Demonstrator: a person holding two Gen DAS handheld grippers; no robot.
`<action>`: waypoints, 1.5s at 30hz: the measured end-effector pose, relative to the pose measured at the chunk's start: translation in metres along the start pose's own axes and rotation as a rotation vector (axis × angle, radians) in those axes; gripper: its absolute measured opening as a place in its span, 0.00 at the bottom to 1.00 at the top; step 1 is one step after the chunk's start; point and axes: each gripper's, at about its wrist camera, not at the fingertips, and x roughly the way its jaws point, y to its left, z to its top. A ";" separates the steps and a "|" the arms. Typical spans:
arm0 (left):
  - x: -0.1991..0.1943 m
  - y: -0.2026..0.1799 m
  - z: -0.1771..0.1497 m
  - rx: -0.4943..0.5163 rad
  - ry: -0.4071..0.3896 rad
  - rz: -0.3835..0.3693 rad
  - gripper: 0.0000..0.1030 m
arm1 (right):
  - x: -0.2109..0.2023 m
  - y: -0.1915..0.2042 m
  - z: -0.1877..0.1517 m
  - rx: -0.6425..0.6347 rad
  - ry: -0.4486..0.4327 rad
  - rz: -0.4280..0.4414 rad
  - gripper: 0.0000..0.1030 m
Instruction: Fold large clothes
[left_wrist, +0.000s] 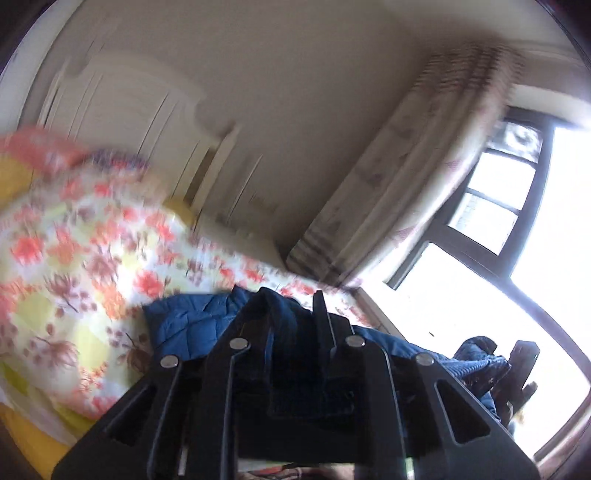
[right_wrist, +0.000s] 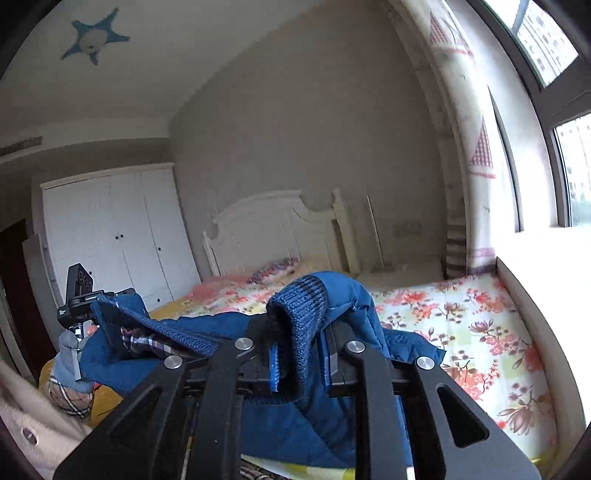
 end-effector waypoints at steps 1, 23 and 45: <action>0.024 0.014 0.010 -0.050 0.024 0.015 0.21 | 0.034 -0.025 0.009 0.085 0.044 -0.014 0.19; 0.255 0.127 0.003 0.072 0.472 0.261 0.76 | 0.222 -0.161 -0.045 0.146 0.504 -0.154 0.78; 0.303 0.097 0.064 0.207 0.396 0.481 0.04 | 0.294 -0.116 0.005 -0.102 0.482 -0.376 0.08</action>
